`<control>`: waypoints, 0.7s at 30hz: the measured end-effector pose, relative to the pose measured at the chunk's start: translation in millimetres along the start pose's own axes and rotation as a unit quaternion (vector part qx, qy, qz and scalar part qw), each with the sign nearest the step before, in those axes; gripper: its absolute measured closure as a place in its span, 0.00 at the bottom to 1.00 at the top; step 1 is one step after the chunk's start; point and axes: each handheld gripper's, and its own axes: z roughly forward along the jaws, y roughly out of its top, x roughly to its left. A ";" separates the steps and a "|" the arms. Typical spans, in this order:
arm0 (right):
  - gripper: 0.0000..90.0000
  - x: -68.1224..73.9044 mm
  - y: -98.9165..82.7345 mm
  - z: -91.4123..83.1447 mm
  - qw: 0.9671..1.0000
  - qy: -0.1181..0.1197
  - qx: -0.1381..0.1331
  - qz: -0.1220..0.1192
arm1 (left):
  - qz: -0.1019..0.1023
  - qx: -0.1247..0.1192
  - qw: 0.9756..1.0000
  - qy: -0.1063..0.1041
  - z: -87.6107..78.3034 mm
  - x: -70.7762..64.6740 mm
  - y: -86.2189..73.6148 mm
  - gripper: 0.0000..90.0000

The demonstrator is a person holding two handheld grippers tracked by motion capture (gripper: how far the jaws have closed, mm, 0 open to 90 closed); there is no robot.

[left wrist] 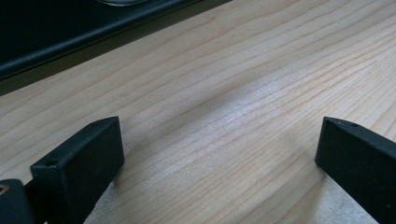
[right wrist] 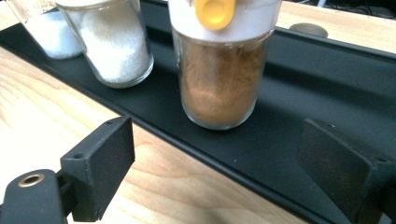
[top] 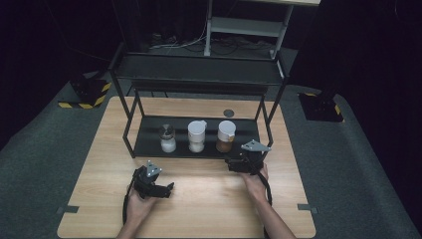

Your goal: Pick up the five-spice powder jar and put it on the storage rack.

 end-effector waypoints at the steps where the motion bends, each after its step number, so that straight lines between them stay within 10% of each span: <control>1: 0.12 0.5 -0.9 -0.2 1.000 0.000 0.000 0.000 | 0.000 0.000 1.000 0.000 0.0 0.0 0.0 0.01; 21: 0.13 0.7 -24.7 -19.7 1.000 -0.006 0.003 0.018 | 0.000 0.000 1.000 0.000 0.0 0.0 0.0 0.01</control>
